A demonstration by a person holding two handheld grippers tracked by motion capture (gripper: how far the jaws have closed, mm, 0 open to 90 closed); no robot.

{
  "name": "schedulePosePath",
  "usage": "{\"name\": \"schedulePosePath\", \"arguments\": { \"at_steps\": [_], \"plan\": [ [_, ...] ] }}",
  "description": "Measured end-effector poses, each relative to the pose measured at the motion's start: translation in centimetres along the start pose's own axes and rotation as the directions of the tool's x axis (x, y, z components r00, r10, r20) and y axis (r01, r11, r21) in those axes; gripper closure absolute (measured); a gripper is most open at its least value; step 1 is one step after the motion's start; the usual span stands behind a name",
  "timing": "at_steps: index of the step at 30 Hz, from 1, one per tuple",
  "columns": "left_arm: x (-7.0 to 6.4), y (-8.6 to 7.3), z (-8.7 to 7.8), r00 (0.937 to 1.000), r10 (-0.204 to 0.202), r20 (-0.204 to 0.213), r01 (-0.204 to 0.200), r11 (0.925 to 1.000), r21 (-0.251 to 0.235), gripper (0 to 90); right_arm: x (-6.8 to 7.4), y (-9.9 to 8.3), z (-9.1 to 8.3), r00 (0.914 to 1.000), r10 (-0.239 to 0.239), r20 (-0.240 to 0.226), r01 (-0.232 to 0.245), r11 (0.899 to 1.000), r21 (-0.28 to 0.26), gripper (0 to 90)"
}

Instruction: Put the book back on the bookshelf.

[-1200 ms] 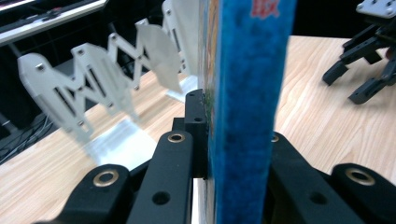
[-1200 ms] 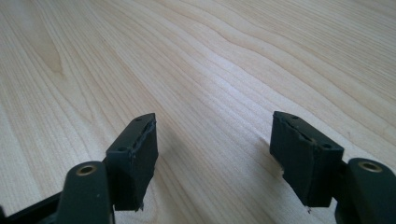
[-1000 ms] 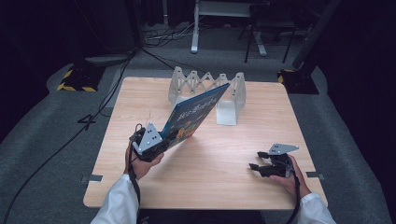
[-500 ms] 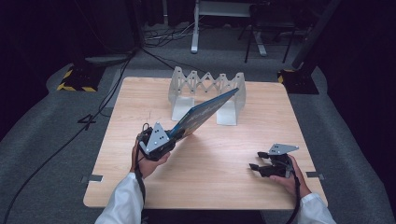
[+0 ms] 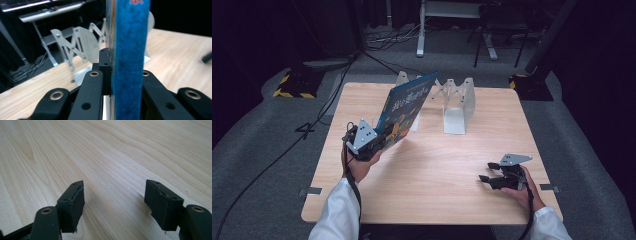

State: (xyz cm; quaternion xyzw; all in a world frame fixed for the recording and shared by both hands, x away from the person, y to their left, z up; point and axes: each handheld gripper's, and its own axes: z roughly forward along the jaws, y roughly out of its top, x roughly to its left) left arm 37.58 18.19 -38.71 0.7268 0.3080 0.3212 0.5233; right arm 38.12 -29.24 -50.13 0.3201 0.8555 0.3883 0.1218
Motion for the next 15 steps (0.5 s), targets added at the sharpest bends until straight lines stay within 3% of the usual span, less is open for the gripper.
{"name": "schedulePosePath", "arguments": {
  "at_steps": [4, 10, 13, 15],
  "plan": [
    [0.7, -0.6, 1.1, 0.9981, -0.040, -0.047, 0.040, 0.9992, -0.005, 82.8, 0.0, 0.0, 0.0, 1.0000, -0.003, -0.001, 0.003, 1.000, 0.000, 33.0],
    [0.9, -1.2, 2.7, 0.9925, -0.102, -0.067, 0.099, 0.9938, -0.051, 82.7, 0.0, 0.0, 0.0, 1.0000, -0.005, -0.001, 0.005, 1.000, 0.000, 33.0],
    [1.1, -1.6, 4.0, 0.9868, -0.134, -0.091, 0.130, 0.9901, -0.054, 82.7, 0.0, 0.0, 0.0, 1.0000, -0.004, -0.002, 0.004, 1.000, 0.000, 33.0],
    [1.1, -2.0, 4.4, 0.9790, -0.179, -0.097, 0.172, 0.9820, -0.078, 82.7, 0.0, 0.0, 0.0, 1.0000, -0.008, -0.001, 0.008, 1.000, 0.000, 33.0]
  ]
}}
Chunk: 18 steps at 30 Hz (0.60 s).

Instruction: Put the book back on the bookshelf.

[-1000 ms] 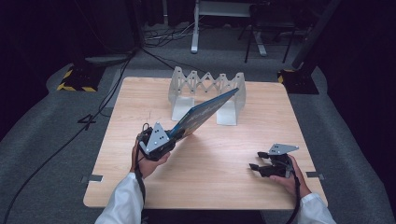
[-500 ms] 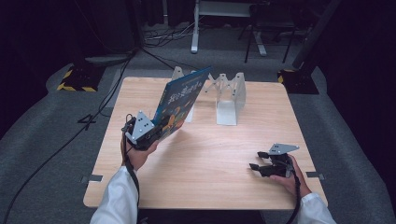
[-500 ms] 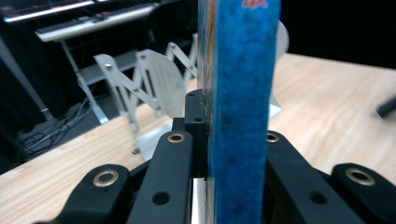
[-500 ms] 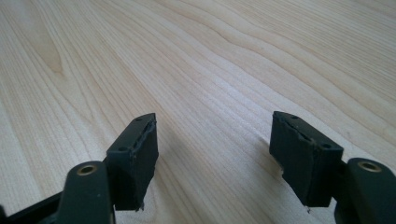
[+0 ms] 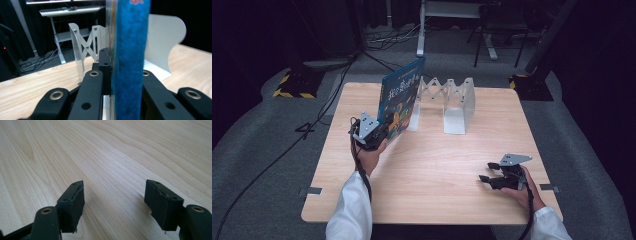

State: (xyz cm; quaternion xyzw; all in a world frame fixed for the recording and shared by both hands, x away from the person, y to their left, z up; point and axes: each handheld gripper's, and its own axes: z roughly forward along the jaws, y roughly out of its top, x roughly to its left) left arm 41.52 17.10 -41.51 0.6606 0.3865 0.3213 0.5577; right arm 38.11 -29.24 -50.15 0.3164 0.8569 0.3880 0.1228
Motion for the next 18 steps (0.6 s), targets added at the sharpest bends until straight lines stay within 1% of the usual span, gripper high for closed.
{"name": "schedulePosePath", "arguments": {
  "at_steps": [1, 4, 5, 9, 11, 13, 16, 18],
  "plan": [
    [0.0, 0.0, 0.0, 1.0000, 0.000, 0.000, 0.000, 1.0000, 0.000, 82.6, 0.0, 0.0, 0.0, 1.0000, -0.001, 0.003, 0.001, 1.000, 0.001, 33.0],
    [0.2, -0.5, 0.3, 0.9991, -0.043, -0.005, 0.043, 0.9990, -0.012, 82.6, 0.0, 0.0, 0.0, 1.0000, -0.001, 0.003, 0.001, 1.000, 0.000, 33.0],
    [0.1, -0.7, 0.4, 0.9990, -0.042, -0.012, 0.042, 0.9991, -0.003, 82.5, 0.1, 0.0, 0.0, 1.0000, -0.001, 0.003, 0.001, 1.000, 0.000, 33.0],
    [-0.1, -1.3, 0.7, 0.9991, -0.040, -0.013, 0.040, 0.9987, 0.031, 82.4, 0.1, 0.0, 0.0, 1.0000, -0.004, 0.006, 0.004, 1.000, 0.001, 33.0],
    [-0.3, -1.8, 1.0, 0.9996, -0.025, -0.014, 0.026, 0.9981, 0.057, 82.3, 0.1, 0.0, 0.0, 1.0000, -0.006, 0.008, 0.006, 1.000, 0.001, 32.9],
    [-0.4, -2.2, 1.4, 0.9996, -0.023, -0.014, 0.024, 0.9968, 0.077, 82.2, 0.1, 0.0, 0.0, 0.9999, -0.006, 0.009, 0.006, 1.000, 0.002, 32.9],
    [-0.6, -2.5, 1.9, 0.9995, -0.022, -0.023, 0.024, 0.9961, 0.085, 82.2, 0.1, 0.0, 0.0, 0.9999, -0.009, 0.008, 0.009, 1.000, 0.001, 32.9],
    [-0.6, -2.4, 2.2, 0.9991, -0.031, -0.029, 0.034, 0.9955, 0.089, 82.2, 0.1, 0.0, 0.0, 0.9999, -0.008, 0.008, 0.008, 1.000, 0.000, 32.9]
  ]
}}
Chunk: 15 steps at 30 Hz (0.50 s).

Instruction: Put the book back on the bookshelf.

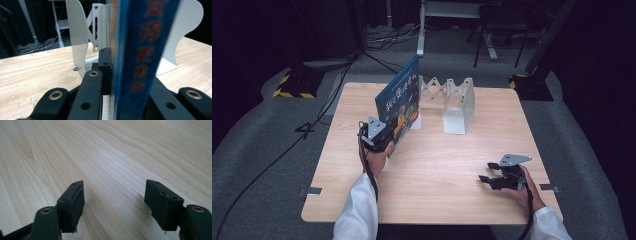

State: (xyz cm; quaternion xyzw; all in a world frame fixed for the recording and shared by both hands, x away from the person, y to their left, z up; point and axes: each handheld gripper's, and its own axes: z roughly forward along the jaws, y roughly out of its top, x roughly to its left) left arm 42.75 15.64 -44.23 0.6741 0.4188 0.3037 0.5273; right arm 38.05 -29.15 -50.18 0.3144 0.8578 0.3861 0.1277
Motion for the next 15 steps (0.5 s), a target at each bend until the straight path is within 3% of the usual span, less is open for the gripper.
{"name": "schedulePosePath", "arguments": {
  "at_steps": [9, 13, 15],
  "plan": [
    [-0.7, 0.7, 2.1, 0.9975, -0.054, -0.046, 0.055, 0.9984, 0.013, 81.8, 0.0, 0.0, 0.0, 1.0000, -0.003, 0.001, 0.003, 1.000, 0.002, 32.9],
    [-1.1, 1.2, 3.0, 0.9978, -0.035, -0.056, 0.036, 0.9990, 0.026, 81.2, 0.0, 0.0, 0.0, 0.9999, -0.006, 0.008, 0.006, 1.000, 0.003, 32.9],
    [-1.2, 1.3, 3.5, 0.9969, -0.051, -0.059, 0.052, 0.9984, 0.022, 81.1, 0.1, 0.0, 0.0, 0.9999, -0.009, 0.012, 0.009, 1.000, 0.004, 32.9]
  ]
}}
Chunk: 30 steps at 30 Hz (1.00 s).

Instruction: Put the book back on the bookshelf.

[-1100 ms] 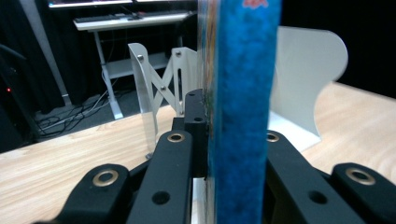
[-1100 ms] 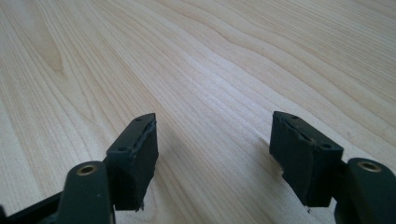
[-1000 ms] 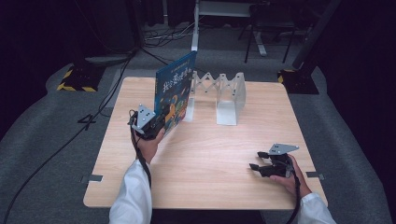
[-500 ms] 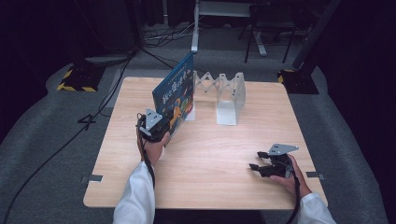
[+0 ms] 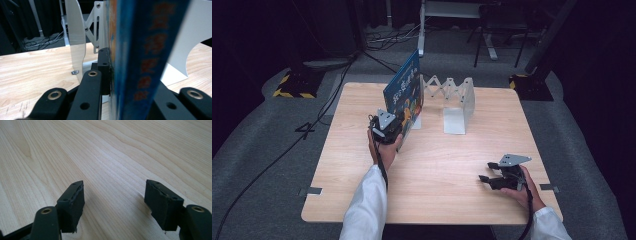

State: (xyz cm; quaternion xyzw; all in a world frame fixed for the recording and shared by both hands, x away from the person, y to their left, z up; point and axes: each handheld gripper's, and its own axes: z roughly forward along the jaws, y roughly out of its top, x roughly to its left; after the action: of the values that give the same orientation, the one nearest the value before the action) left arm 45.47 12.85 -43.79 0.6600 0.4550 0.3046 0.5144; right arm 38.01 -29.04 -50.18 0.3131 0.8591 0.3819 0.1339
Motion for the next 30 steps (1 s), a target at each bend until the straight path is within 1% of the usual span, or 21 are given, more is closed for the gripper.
{"name": "schedulePosePath", "arguments": {
  "at_steps": [2, 7, 11, 13, 14, 15, 18, 21, 22, 24, 27, 30],
  "plan": [
    [-0.2, 0.1, 0.3, 0.9999, -0.001, -0.012, 0.001, 1.0000, 0.001, 80.8, 0.0, 0.0, 0.0, 1.0000, -0.001, 0.000, 0.001, 1.000, 0.001, 32.9],
    [-0.2, 0.0, 0.9, 0.9991, -0.039, -0.018, 0.039, 0.9992, -0.011, 78.8, 0.0, 0.0, 0.0, 1.0000, -0.006, 0.002, 0.006, 1.000, 0.000, 32.9],
    [-0.1, -0.2, 0.7, 0.9992, -0.032, -0.024, 0.032, 0.9995, -0.007, 76.3, 0.0, 0.0, 0.0, 1.0000, -0.004, 0.002, 0.004, 1.000, 0.000, 32.9],
    [0.0, -0.5, 0.6, 0.9992, -0.037, -0.014, 0.037, 0.9993, -0.002, 74.6, 0.0, 0.0, 0.0, 1.0000, -0.006, 0.004, 0.006, 1.000, 0.000, 32.9],
    [0.1, -0.7, 0.5, 0.9992, -0.037, -0.015, 0.037, 0.9993, 0.000, 73.6, 0.0, 0.0, 0.0, 1.0000, -0.006, 0.004, 0.006, 1.000, 0.000, 32.9],
    [0.1, -0.8, 0.5, 0.9988, -0.045, -0.018, 0.045, 0.9990, 0.002, 73.0, 0.0, 0.0, 0.0, 1.0000, -0.005, 0.003, 0.005, 1.000, 0.000, 32.9],
    [0.3, -1.3, 0.3, 0.9988, -0.049, 0.002, 0.049, 0.9987, 0.012, 68.7, 0.0, 0.0, 0.0, 1.0000, -0.005, 0.003, 0.006, 1.000, -0.001, 32.9],
    [0.4, -1.4, 0.2, 0.9995, -0.032, 0.000, 0.032, 0.9994, 0.016, 68.7, 0.0, 0.0, 0.0, 1.0000, -0.006, 0.005, 0.006, 1.000, 0.000, 32.9],
    [0.4, -1.4, 0.2, 0.9995, -0.032, 0.000, 0.032, 0.9994, 0.016, 68.4, 0.0, 0.0, 0.0, 1.0000, -0.006, 0.005, 0.006, 1.000, 0.000, 32.9],
    [0.3, -1.4, 0.0, 0.9999, -0.002, 0.013, 0.001, 0.9995, 0.031, 67.3, 0.0, 0.0, 0.0, 1.0000, -0.004, 0.004, 0.004, 1.000, -0.001, 32.9],
    [0.3, -1.5, -0.4, 0.9993, 0.026, 0.025, -0.027, 0.9988, 0.040, 64.4, 0.0, 0.0, 0.0, 1.0000, -0.004, 0.003, 0.004, 1.000, -0.001, 32.9],
    [0.4, -1.4, -0.7, 0.9982, 0.044, 0.042, -0.045, 0.9981, 0.042, 62.5, 0.0, 0.0, 0.0, 1.0000, 0.000, 0.009, 0.000, 1.000, 0.000, 33.0]
  ]
}}
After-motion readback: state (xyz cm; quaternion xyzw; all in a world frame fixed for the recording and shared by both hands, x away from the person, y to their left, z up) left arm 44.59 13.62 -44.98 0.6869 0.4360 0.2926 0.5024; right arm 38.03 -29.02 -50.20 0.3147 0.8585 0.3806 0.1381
